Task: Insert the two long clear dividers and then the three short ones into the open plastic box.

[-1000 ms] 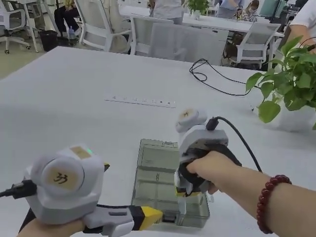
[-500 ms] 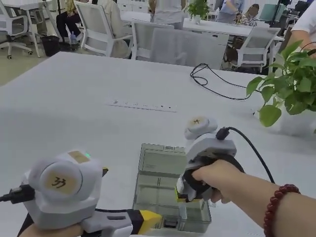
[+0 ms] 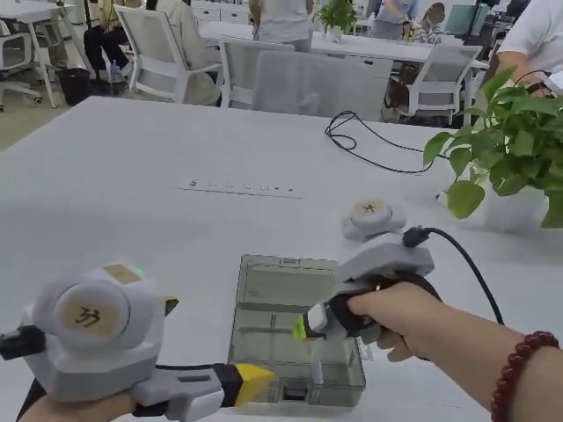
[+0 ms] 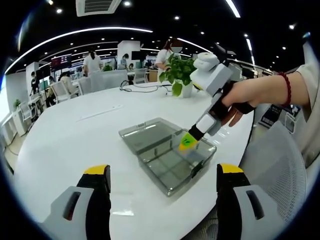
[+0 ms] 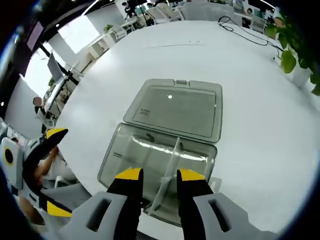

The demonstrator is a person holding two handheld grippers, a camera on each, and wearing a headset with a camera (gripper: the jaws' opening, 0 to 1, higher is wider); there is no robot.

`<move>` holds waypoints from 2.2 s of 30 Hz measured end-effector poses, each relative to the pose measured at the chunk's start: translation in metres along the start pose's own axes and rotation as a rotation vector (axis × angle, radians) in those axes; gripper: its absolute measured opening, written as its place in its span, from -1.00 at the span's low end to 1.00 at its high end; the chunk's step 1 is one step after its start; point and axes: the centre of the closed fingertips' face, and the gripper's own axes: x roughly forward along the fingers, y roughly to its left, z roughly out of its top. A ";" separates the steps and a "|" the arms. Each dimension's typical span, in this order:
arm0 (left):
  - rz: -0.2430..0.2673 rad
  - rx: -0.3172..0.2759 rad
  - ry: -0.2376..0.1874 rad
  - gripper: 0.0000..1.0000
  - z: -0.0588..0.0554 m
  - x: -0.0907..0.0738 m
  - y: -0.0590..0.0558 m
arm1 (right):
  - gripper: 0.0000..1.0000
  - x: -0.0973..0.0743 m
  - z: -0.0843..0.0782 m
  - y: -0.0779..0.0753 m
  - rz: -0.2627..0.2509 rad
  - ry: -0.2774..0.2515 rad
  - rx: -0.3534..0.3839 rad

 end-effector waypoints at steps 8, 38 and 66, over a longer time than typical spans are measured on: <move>0.010 0.000 0.003 0.78 0.000 -0.008 0.002 | -0.21 -0.016 0.012 0.011 0.054 -0.102 -0.132; 0.058 -0.016 0.021 0.75 -0.004 -0.022 0.003 | 0.41 -0.060 0.002 0.015 0.185 -0.359 -0.354; 0.119 -0.016 0.115 0.52 -0.017 -0.031 0.019 | 0.67 -0.085 -0.022 0.008 0.206 -0.427 -0.470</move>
